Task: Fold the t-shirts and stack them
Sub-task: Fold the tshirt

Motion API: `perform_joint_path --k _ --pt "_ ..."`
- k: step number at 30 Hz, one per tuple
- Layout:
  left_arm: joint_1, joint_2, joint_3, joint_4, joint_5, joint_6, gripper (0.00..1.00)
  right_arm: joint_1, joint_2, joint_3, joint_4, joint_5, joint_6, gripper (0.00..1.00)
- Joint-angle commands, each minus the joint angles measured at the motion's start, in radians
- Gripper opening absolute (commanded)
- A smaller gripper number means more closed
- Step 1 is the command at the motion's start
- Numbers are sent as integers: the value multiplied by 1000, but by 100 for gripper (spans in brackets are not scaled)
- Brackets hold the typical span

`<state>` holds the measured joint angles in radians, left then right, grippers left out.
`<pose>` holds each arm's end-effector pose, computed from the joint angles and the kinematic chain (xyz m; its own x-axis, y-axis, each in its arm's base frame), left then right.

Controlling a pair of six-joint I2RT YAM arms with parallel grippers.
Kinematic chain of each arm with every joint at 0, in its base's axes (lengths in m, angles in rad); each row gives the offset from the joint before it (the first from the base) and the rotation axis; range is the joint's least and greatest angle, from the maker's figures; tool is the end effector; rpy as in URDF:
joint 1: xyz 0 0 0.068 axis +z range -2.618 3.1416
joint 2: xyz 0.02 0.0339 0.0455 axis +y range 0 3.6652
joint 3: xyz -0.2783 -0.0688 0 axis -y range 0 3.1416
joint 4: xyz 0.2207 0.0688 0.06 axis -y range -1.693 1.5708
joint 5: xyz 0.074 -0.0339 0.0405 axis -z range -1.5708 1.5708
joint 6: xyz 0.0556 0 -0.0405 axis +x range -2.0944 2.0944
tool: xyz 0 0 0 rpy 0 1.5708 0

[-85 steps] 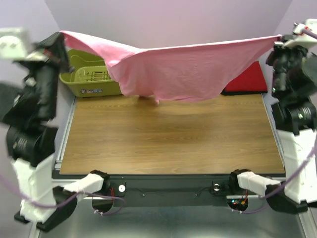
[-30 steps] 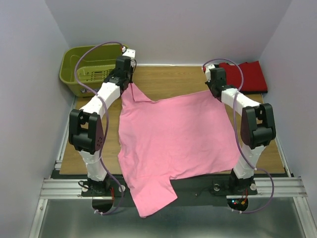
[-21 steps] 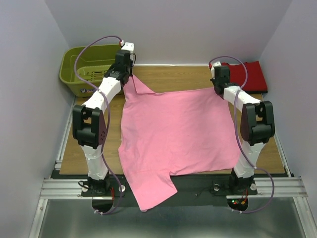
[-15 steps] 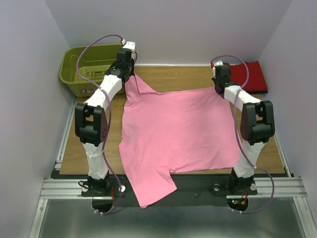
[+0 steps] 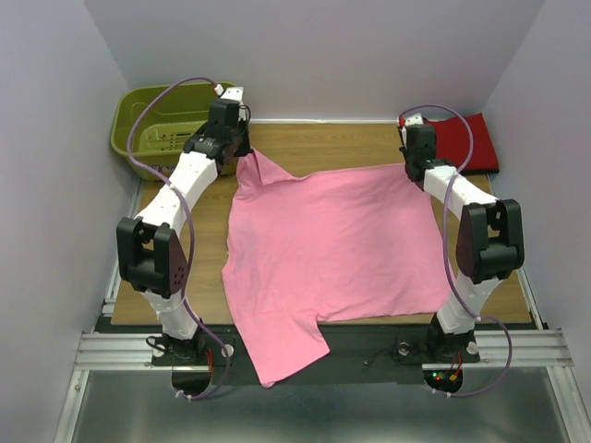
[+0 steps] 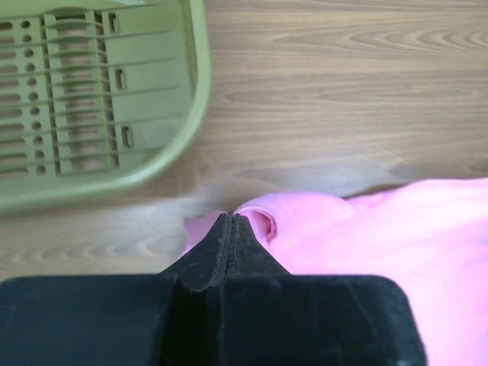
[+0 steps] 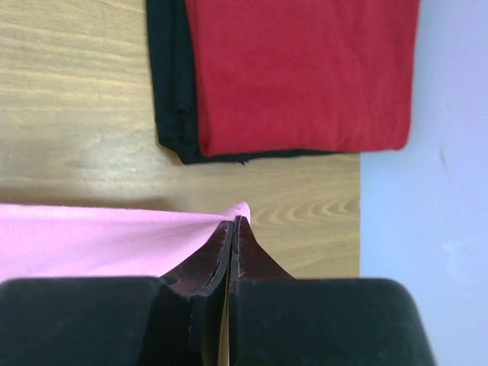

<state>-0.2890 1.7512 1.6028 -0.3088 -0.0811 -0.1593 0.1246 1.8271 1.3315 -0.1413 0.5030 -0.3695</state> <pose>0.3974 -0.1134 0.3569 -0.4518 -0.0306 -0.8916 0.1445 0.9837 -0.1070 0.4120 0.0246 0.2576 -0.6498 -0.4003 -0.6461 0.0439 0.8289 -0.5577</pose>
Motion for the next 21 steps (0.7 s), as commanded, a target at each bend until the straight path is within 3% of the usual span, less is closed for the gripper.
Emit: perform_joint_path --k 1,8,21 --pt "-36 -117 -52 -59 -5 -69 0 -5 -87 -31 60 49 26 0" --pt "-122 -324 -263 -76 -60 -233 0 -6 -160 -123 60 112 86 1" --pt "-277 -723 -797 105 -71 -600 0 -6 -288 -336 59 175 314 3"
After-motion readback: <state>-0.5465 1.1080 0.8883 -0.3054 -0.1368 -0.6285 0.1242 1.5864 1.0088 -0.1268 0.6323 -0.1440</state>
